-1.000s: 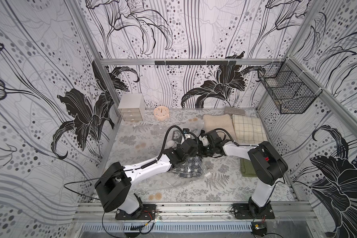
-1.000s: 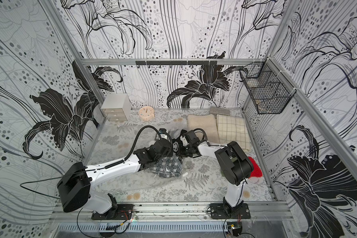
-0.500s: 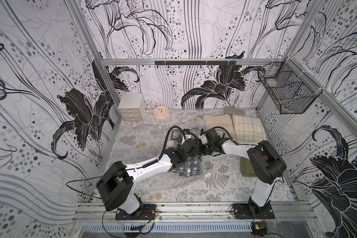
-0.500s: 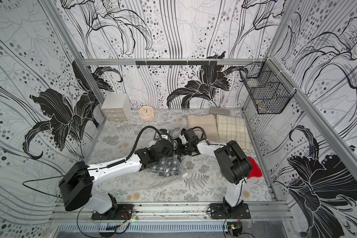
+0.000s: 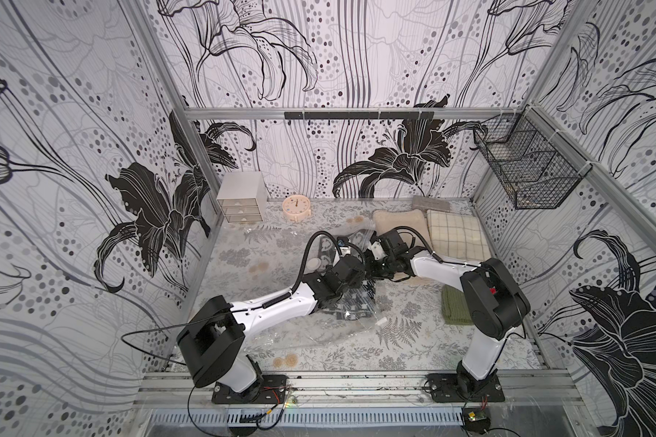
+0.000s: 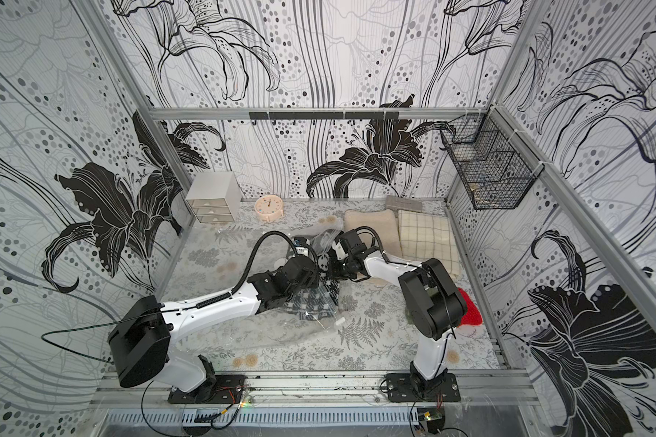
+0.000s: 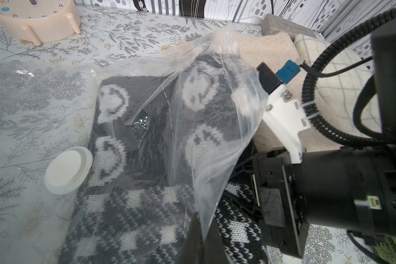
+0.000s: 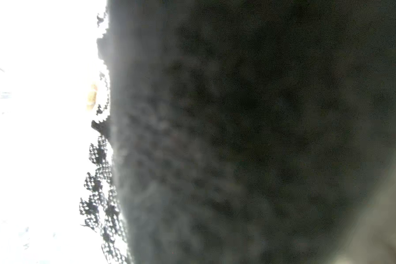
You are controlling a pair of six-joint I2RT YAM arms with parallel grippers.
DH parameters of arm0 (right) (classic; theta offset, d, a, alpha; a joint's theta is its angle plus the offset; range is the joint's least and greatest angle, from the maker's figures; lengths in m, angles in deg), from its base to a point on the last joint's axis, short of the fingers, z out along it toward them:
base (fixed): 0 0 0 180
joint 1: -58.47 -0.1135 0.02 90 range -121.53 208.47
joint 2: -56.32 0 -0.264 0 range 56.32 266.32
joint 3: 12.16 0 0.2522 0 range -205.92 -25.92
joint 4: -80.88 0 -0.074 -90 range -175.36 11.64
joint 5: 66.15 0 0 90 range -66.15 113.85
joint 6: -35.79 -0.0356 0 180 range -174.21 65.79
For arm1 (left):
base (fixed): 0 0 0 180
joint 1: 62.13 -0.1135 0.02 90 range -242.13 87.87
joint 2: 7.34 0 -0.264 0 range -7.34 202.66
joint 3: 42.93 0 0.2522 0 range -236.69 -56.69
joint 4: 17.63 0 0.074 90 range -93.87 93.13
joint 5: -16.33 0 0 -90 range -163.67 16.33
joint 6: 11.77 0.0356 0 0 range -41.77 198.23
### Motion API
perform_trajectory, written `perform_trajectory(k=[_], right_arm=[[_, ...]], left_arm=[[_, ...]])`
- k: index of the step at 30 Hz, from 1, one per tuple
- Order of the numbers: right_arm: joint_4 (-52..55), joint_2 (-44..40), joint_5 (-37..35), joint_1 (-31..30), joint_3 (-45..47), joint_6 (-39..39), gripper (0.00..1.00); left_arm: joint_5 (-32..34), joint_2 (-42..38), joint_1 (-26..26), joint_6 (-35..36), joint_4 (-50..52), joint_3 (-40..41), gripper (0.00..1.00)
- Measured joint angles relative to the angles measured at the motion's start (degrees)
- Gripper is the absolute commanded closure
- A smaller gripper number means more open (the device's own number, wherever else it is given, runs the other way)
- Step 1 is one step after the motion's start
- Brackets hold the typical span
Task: Take the scarf out of the vacuum bag
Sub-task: Take out the scarf from the vacuum bag.
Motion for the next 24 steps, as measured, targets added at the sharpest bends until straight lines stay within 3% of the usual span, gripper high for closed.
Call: perform_trajectory(k=[7,24], right_arm=[[1.2,-1.4,-0.2,2.5,0.0,1.0,1.0],[4.0,-2.3,-0.5,2.2,0.0,2.7,1.0]], left_arm=[[0.0,0.4,0.0,-0.1,-0.1,0.0,1.0],[-0.4,0.8,0.0,-0.3,-1.4,0.5,1.0]])
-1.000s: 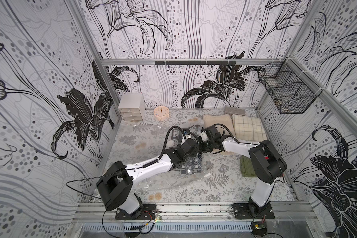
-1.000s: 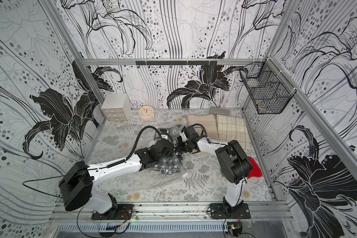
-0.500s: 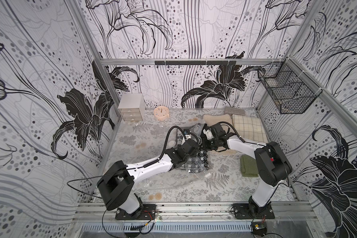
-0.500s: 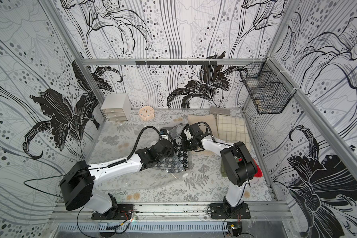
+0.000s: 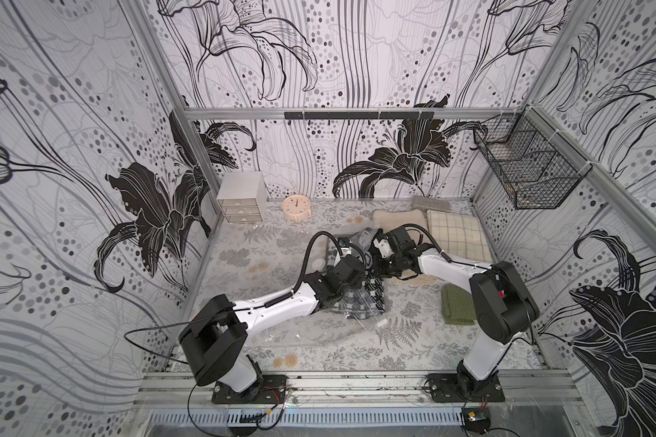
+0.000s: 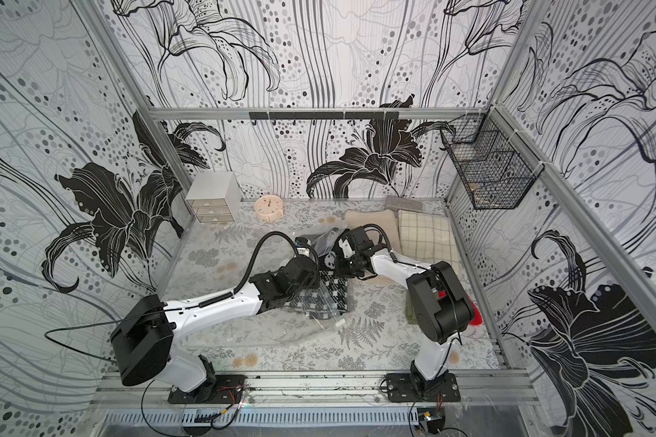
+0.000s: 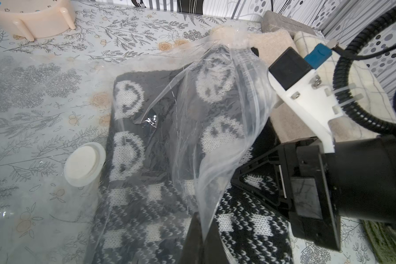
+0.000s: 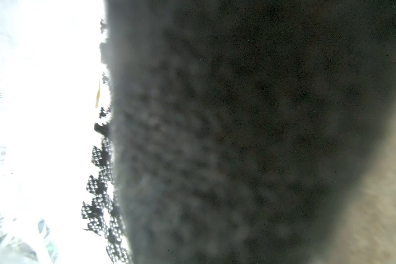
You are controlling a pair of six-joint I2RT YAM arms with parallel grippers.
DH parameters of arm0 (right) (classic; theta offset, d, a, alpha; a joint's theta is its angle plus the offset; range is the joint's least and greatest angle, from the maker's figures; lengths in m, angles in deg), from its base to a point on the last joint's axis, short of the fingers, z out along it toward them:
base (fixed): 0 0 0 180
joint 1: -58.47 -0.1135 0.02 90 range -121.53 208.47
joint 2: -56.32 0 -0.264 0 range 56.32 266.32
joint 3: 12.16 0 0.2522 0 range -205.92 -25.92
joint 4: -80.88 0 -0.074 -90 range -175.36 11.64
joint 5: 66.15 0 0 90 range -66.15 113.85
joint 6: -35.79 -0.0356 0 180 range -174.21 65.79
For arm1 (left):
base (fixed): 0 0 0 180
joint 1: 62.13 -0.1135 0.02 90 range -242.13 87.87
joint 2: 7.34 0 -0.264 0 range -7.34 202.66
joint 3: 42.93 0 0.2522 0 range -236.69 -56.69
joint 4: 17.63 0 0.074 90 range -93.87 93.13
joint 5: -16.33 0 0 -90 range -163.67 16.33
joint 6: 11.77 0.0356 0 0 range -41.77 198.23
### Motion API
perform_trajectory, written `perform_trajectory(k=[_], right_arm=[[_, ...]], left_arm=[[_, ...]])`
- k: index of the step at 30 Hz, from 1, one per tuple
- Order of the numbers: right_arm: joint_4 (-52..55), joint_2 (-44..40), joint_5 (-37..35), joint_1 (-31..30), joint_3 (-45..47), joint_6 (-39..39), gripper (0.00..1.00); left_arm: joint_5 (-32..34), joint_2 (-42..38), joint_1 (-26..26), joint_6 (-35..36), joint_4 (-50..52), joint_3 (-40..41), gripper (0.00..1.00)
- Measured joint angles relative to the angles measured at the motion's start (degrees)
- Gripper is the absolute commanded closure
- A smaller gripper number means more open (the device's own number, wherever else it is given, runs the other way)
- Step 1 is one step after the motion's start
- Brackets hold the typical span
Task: Take the scarf out of the vacuum bag
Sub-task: Take out the scarf from the vacuum bag.
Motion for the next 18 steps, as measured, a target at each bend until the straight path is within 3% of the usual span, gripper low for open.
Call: perform_trajectory(k=[18], right_arm=[[-2.6,3.0,1.0,-2.8,0.0,-3.6,1.0]], left_arm=[[-4.3,0.9,0.5,0.2,-9.3,6.7,1.0]])
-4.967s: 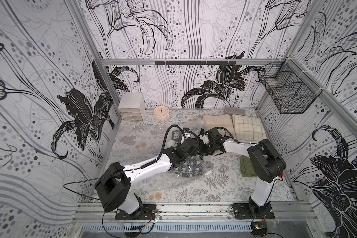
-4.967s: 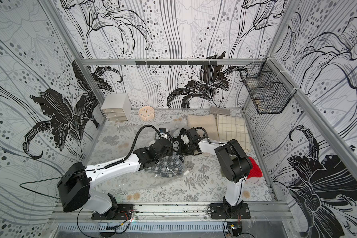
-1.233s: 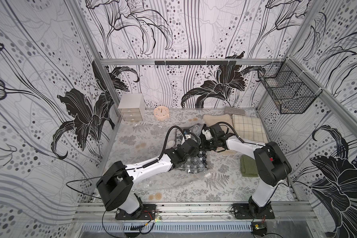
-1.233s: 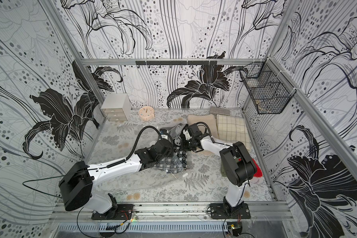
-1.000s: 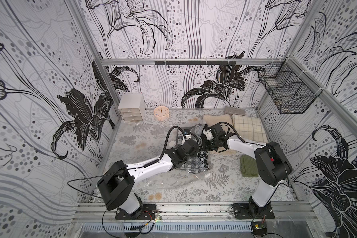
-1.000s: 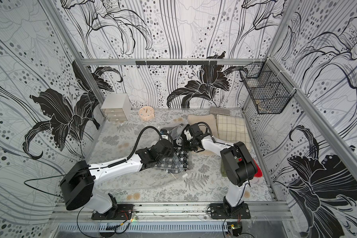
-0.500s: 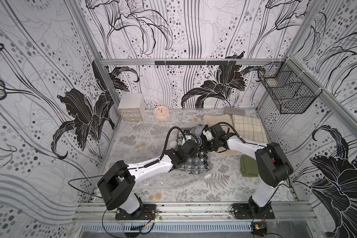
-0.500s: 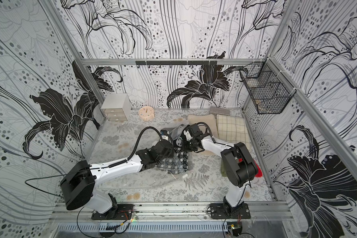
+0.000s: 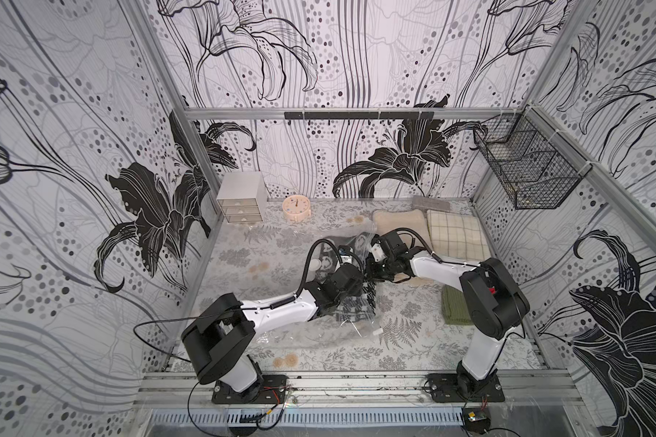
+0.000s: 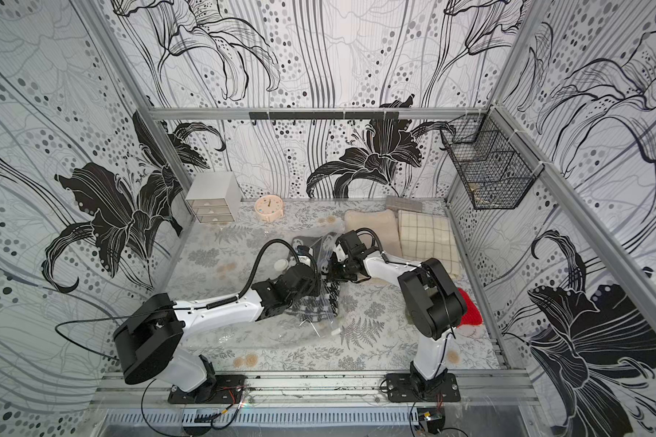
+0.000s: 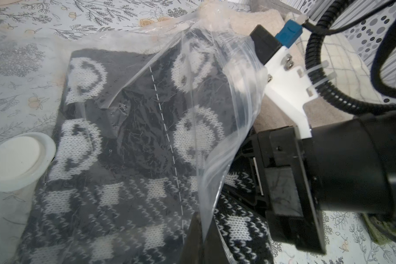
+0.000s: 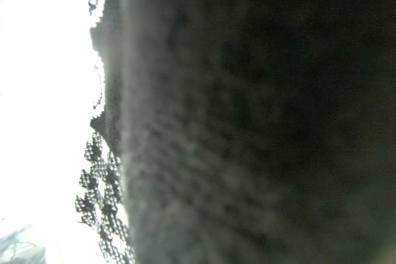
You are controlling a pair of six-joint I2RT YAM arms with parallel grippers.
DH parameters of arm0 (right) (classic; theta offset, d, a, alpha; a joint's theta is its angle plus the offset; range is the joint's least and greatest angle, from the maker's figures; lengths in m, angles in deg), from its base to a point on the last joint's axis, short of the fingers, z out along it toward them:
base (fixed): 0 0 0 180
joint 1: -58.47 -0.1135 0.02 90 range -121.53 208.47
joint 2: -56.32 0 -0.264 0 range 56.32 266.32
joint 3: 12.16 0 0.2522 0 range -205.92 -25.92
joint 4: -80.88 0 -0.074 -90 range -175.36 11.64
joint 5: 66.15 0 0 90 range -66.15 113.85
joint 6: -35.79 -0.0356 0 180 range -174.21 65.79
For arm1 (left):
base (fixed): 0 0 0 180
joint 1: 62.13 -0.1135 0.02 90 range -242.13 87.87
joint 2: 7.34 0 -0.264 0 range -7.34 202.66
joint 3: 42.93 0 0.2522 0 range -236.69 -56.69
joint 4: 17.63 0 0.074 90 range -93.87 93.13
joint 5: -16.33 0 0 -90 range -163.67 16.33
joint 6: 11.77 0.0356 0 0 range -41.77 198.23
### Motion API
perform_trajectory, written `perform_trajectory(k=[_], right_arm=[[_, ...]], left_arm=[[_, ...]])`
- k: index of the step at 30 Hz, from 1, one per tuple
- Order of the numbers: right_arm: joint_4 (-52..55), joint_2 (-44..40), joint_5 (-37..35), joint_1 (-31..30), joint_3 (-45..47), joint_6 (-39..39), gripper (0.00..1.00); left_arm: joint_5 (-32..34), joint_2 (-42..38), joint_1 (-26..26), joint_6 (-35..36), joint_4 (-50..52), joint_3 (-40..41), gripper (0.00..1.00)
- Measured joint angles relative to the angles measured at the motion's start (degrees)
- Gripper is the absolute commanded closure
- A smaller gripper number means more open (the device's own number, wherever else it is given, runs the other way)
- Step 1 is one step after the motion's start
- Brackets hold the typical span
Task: Take the scarf out of the vacuum bag
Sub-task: Take out the scarf from the vacuum bag.
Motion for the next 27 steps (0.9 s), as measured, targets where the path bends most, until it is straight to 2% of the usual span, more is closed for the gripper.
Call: perform_trajectory(k=[15,27], right_arm=[[3.2,-5.5,0.3,0.7,0.4,0.4,1.0],[12.7,-6.1,-4.7,2.1,-1.2,5.4,1.0]], left_arm=[[-0.2,0.0,0.3,0.0,-0.7,0.6,1.0],[-0.1,0.0,0.3,0.0,-0.5,0.7,1.0]])
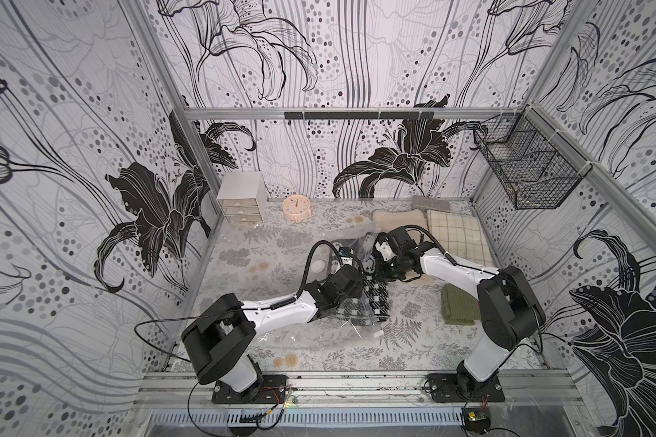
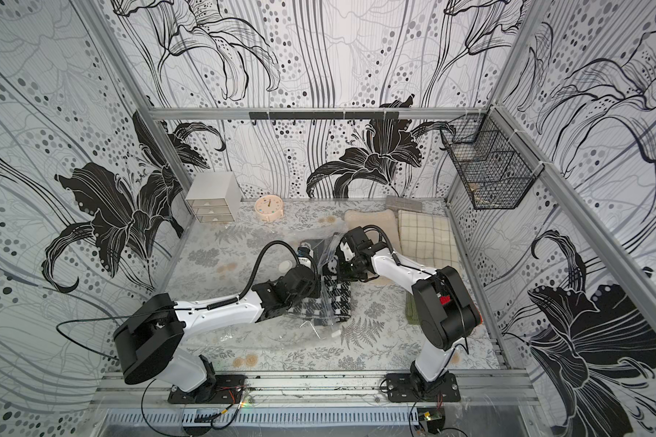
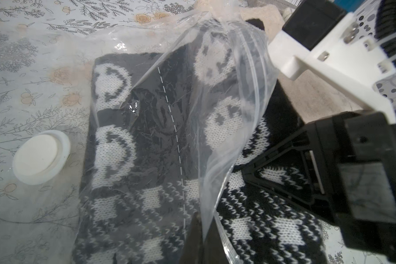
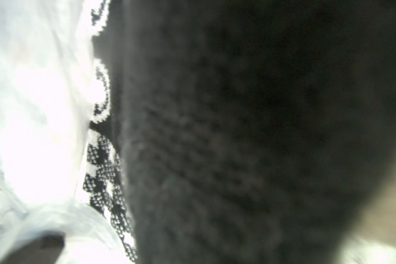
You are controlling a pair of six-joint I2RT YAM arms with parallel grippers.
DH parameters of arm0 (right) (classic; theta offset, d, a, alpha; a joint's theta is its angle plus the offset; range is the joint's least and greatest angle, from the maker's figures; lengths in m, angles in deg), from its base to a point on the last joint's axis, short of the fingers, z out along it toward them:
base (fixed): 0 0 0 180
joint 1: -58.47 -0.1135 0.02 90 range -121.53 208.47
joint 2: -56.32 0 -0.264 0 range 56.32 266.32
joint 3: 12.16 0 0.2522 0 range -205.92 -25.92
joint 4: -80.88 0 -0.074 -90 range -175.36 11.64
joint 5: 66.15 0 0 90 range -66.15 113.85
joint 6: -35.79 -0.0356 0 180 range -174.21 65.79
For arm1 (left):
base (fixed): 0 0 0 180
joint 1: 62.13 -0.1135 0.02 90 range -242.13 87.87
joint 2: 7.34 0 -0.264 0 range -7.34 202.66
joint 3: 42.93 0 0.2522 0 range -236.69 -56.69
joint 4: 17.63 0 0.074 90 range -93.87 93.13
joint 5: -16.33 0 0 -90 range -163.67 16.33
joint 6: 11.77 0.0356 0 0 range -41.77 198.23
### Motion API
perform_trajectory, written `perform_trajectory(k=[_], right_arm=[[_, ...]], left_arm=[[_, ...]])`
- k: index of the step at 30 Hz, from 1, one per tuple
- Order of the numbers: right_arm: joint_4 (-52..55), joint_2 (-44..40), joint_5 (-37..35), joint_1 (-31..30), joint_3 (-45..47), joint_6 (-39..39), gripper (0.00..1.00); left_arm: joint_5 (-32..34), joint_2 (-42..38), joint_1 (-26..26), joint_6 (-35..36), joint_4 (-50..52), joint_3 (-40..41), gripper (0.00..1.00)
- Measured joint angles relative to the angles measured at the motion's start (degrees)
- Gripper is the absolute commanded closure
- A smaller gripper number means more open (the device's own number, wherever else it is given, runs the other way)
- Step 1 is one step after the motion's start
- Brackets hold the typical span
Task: Take the scarf out of the vacuum bag
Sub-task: Take out the scarf from the vacuum bag.
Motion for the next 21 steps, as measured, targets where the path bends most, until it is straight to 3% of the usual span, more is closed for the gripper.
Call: perform_trajectory(k=[9,21], right_arm=[[-0.3,-4.4,4.8,2.1,0.3,0.5,1.0],[1.4,-4.4,3.7,2.6,0.4,1.0,1.0]], left_arm=[[0.1,0.0,0.0,0.0,0.0,0.0,1.0],[1.3,-0.6,0.0,0.0,0.4,0.0,1.0]])
